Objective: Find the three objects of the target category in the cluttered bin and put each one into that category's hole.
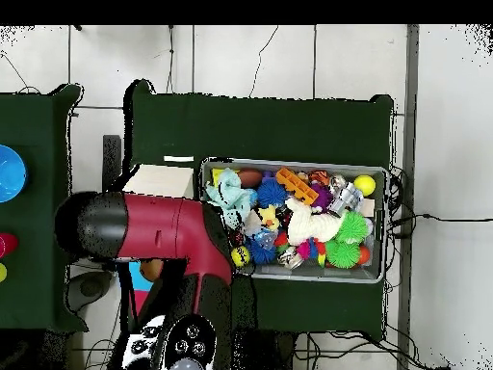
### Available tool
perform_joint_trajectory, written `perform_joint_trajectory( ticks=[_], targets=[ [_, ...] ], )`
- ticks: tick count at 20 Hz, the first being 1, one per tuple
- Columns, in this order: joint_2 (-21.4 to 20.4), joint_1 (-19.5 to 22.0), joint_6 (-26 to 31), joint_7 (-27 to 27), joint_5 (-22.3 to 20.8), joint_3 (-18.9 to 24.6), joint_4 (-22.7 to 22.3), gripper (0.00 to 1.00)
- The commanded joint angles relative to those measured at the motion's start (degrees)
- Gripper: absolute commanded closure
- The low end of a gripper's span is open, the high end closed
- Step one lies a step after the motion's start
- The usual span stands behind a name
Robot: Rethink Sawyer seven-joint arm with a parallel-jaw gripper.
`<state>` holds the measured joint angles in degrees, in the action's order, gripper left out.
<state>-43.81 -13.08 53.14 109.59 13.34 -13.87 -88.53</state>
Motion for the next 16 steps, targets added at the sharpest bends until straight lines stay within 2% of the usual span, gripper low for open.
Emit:
perform_joint_trajectory(
  ticks=[1, 2, 7, 16],
  targets=[
    [0.6, 4.0, -5.9, 11.4, -0.1, -0.3, 0.7, 0.00],
    [1.0, 4.6, -7.9, 10.4, 0.1, 0.4, -0.1, 0.00],
    [1.4, 5.5, -10.8, 8.7, 0.2, 1.6, -1.4, 0.00],
    [1.0, 5.0, -10.2, 9.5, 0.4, 1.2, -1.7, 0.00]
  ],
)
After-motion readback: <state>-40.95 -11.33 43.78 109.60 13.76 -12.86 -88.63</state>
